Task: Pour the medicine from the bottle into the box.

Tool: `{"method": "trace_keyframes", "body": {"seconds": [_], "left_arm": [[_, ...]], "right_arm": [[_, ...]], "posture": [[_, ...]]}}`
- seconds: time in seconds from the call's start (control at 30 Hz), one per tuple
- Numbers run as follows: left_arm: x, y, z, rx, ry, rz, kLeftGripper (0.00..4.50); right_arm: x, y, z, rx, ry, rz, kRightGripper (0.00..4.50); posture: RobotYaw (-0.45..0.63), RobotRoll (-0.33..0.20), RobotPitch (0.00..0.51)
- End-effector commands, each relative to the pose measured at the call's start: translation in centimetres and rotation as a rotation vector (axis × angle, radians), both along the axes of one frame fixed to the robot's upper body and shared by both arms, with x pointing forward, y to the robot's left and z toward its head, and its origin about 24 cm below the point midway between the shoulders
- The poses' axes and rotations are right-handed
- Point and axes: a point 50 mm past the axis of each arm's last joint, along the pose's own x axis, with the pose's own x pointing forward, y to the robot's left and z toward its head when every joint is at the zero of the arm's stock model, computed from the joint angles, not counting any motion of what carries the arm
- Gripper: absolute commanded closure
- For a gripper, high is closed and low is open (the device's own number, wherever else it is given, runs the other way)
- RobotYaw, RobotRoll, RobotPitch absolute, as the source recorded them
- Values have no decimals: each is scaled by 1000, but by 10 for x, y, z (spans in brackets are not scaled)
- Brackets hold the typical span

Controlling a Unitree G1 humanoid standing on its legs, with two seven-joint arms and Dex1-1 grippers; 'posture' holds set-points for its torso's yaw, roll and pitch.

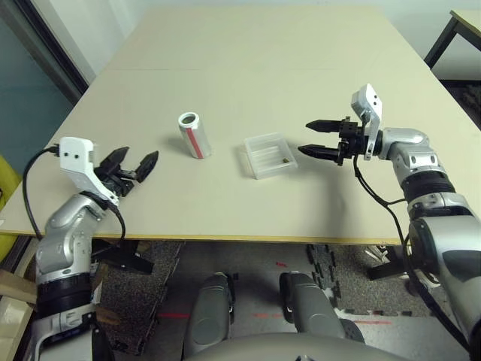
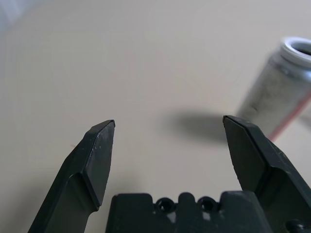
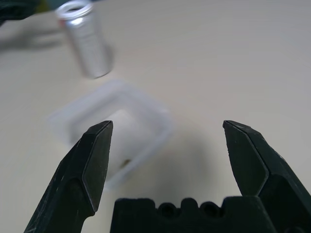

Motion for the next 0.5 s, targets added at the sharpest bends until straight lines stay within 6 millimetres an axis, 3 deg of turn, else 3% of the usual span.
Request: {"method": "trace_keyframes", "body": {"seconds": [0.03,0.5], "left_arm": [[8,21,10,21,-23,50,45],[41,30,21,27,-49,52,45]], "right_arm": [[0,-22,-2,40,-2,-190,0],[-11,-93,0,56,-72,-749,0]], "posture": [[-100,0,114],[-142,0,120]]}}
